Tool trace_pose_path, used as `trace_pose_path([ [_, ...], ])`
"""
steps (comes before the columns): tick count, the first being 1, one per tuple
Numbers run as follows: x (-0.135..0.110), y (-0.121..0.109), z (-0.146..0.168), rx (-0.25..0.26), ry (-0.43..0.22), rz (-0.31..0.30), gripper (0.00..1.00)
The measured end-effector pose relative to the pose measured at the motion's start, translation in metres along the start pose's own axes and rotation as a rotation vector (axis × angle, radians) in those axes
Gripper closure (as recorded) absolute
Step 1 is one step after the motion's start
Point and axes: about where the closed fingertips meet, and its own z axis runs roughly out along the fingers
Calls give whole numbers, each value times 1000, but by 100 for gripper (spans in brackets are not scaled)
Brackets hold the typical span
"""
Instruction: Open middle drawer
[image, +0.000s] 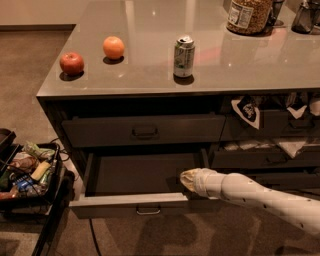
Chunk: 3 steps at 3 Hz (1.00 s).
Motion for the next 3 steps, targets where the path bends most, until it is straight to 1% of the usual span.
trace_pose_path([
  [1,7,-5,1,31,29,-2,100],
  [2,6,-5,1,31,28,-2,100],
  [3,13,-3,11,30,-21,27,100],
])
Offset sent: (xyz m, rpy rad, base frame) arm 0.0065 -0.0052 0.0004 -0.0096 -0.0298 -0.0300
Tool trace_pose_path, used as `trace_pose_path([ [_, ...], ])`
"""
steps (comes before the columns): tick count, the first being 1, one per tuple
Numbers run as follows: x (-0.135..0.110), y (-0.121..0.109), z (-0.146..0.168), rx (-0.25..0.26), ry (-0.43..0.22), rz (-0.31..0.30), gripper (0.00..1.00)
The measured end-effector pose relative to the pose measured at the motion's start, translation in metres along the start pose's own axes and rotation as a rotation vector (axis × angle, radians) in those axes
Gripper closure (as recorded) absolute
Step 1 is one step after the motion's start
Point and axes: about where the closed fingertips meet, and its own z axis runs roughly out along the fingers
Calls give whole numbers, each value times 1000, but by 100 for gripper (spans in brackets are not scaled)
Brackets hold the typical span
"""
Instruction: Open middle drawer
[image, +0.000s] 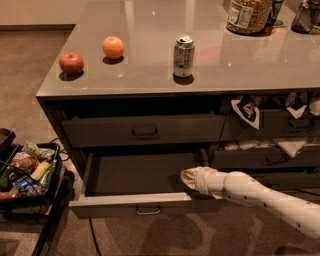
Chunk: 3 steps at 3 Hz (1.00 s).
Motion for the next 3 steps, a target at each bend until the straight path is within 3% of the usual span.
trace_pose_path([
  [2,18,3,29,-4,-93,67,100],
  [3,15,0,33,-24,-85,27,100],
])
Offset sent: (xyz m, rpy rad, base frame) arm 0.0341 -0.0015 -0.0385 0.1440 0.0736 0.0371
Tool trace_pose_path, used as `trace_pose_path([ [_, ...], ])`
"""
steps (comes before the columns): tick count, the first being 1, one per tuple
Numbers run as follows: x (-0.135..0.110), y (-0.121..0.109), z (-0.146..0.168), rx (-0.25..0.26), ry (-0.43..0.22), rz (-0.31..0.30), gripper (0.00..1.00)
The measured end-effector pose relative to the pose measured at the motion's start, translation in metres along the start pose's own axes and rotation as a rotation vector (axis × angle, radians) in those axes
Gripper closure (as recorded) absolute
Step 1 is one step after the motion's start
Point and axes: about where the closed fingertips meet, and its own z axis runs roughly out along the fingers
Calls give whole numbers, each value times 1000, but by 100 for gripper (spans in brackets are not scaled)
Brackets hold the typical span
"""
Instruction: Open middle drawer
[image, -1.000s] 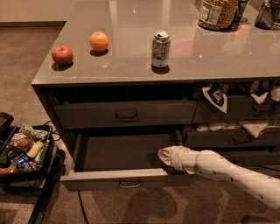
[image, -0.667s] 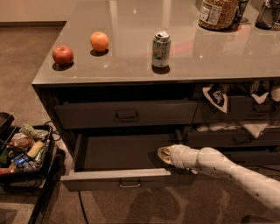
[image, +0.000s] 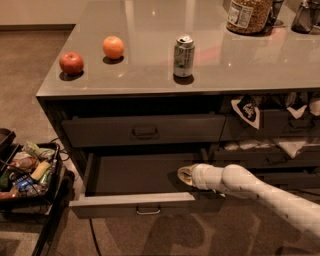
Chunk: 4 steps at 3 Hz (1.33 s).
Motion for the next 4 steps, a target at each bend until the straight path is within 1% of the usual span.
trace_pose_path([
  [1,1,-6,-2,-83,-9,13,100],
  [2,1,-5,-7,-177,-79,58,100],
  [3,-7,9,-12,-251,-192,128,100],
  [4,-23,26,-17,-320,-261,149,100],
])
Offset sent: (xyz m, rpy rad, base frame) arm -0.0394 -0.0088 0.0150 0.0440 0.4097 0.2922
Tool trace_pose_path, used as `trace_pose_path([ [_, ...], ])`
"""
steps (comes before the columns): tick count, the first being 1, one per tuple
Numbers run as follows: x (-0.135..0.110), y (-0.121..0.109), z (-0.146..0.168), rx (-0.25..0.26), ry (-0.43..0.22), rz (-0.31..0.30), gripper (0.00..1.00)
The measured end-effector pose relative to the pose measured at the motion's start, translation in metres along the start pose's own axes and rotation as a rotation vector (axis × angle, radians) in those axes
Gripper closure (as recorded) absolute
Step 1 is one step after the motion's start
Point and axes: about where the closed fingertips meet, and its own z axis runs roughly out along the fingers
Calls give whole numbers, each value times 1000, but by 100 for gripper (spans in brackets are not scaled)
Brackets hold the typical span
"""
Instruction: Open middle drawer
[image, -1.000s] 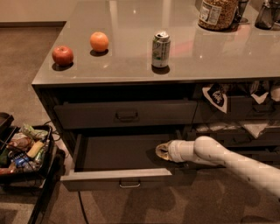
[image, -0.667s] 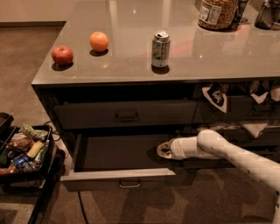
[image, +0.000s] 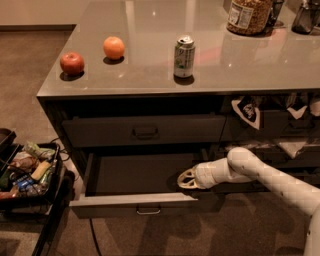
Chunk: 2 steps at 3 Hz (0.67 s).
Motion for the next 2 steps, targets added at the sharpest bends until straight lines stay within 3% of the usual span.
trace_pose_path([
  [1,-13,13,3,-46,18,-24,100],
  [2,-30,21,11,-80,94,-100,100],
])
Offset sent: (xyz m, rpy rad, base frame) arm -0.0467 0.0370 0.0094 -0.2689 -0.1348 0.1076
